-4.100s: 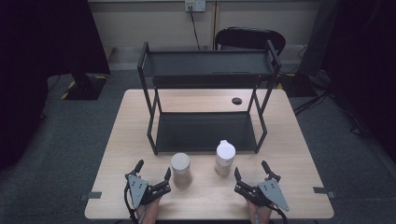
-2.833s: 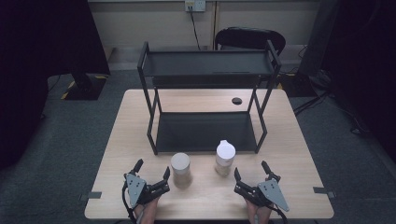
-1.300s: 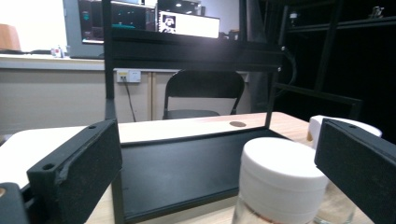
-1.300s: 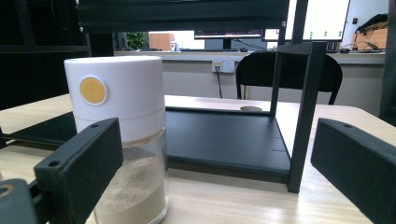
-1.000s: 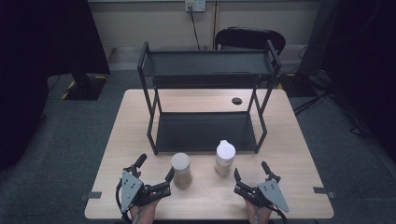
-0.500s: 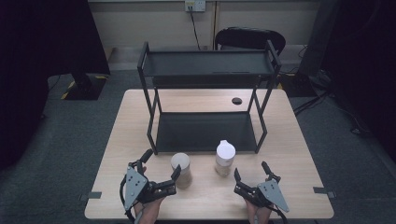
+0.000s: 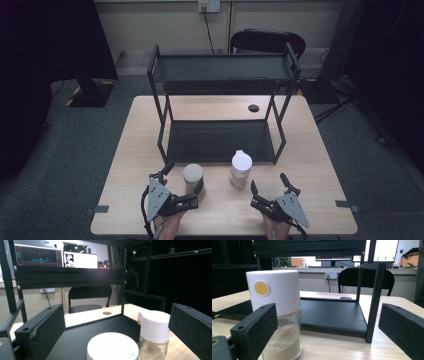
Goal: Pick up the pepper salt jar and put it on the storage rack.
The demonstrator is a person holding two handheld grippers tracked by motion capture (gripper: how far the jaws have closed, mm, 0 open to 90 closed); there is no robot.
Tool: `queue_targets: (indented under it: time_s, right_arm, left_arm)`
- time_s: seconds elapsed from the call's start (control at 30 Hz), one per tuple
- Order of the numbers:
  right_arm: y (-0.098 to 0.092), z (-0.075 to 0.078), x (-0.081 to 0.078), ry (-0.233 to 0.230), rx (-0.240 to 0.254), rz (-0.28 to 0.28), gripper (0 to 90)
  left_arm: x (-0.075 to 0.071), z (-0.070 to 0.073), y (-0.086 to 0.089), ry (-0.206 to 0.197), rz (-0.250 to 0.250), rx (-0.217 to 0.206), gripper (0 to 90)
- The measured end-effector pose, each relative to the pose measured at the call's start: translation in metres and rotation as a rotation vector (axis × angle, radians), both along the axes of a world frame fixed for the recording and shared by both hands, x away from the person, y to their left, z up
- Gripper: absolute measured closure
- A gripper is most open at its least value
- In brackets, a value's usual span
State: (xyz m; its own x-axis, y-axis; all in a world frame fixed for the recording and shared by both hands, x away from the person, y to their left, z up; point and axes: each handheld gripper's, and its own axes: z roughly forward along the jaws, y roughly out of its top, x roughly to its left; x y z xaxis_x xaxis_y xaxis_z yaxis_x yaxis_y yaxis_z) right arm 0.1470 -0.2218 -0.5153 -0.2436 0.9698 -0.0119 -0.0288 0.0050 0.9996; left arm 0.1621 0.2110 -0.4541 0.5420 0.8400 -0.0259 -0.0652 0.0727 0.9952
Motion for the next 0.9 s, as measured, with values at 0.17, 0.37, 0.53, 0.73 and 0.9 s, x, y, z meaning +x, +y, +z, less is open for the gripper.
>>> queue_targets:
  time_s: [0.17,0.37,0.53,0.73,0.9]
  right_arm:
    - [0.0,0.0,0.0,0.0,0.0,-0.001,1.3]
    - [0.0,0.0,0.0,0.0,0.0,-0.001,1.3]
    - [0.0,0.0,0.0,0.0,0.0,-0.002,1.3]
    - [0.0,0.0,0.0,0.0,0.0,-0.002,1.3]
    - [0.0,0.0,0.0,0.0,0.0,-0.003,1.3]
  left_arm:
    - [0.003,-0.006,-0.003,0.018,0.009,0.011,0.0]
    - [0.007,-0.012,-0.006,0.045,0.012,0.033,0.1]
    - [0.01,-0.016,-0.007,0.073,0.006,0.042,2.6]
    - [0.012,-0.021,-0.009,0.094,0.014,0.055,7.0]
    - [0.018,-0.023,-0.006,0.141,-0.007,0.058,12.2]
